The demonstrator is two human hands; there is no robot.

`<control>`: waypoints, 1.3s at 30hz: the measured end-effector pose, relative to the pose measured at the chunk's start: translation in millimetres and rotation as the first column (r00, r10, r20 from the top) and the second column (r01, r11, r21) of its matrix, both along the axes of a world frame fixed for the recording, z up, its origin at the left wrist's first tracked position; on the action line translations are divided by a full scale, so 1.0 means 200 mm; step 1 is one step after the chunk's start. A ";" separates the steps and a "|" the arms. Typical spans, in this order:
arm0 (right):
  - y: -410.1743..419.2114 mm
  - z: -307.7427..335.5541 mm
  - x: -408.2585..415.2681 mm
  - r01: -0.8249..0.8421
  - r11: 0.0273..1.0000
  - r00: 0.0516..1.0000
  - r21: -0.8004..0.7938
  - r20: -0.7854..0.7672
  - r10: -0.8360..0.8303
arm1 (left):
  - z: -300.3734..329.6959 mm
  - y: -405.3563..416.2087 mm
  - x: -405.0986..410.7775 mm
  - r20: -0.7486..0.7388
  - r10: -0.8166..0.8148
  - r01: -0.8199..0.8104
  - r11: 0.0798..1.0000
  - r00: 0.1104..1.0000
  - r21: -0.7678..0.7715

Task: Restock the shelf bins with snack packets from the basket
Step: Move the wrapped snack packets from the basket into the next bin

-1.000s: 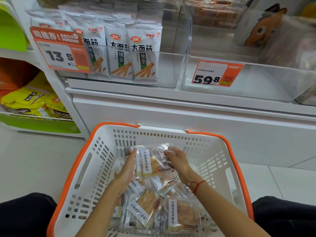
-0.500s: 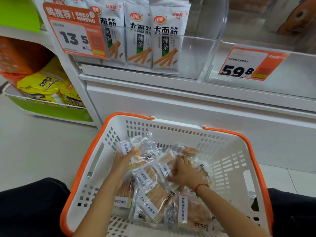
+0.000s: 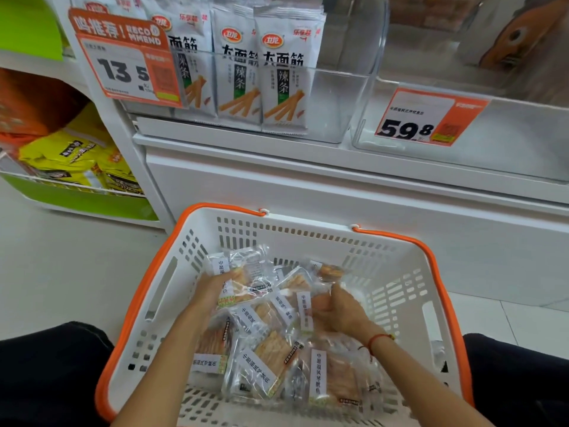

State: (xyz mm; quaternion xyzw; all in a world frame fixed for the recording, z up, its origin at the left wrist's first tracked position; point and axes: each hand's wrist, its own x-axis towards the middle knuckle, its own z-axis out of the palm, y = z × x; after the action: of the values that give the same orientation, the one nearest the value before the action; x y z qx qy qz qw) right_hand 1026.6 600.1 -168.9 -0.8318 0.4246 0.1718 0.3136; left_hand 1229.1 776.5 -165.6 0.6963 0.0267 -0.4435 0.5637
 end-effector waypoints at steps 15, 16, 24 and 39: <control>-0.11 0.50 -0.01 -0.021 0.911 0.877 0.412 0.445 -0.182 | 0.18 -0.24 -0.30 0.051 -0.391 0.392 0.920 0.919 0.007; -0.10 0.49 0.00 0.016 0.930 0.870 0.368 0.453 -0.195 | 0.19 -0.25 -0.31 0.044 -0.380 0.380 0.925 0.924 0.010; 0.00 0.41 0.04 0.203 0.966 0.812 0.158 0.525 -0.256 | 0.23 -0.31 -0.36 0.094 -0.334 0.343 0.932 0.938 -0.114; -0.19 0.91 0.04 0.064 0.854 0.834 0.516 0.443 -0.330 | 0.67 -0.36 -0.32 0.276 -0.247 0.322 0.906 0.929 -0.274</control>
State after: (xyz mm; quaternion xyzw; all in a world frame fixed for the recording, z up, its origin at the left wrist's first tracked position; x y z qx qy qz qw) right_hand 1034.6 562.2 14.1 -0.6923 0.3546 0.0079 0.6284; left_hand 1166.0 705.3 -31.8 0.6413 -0.2136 -0.4343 0.5953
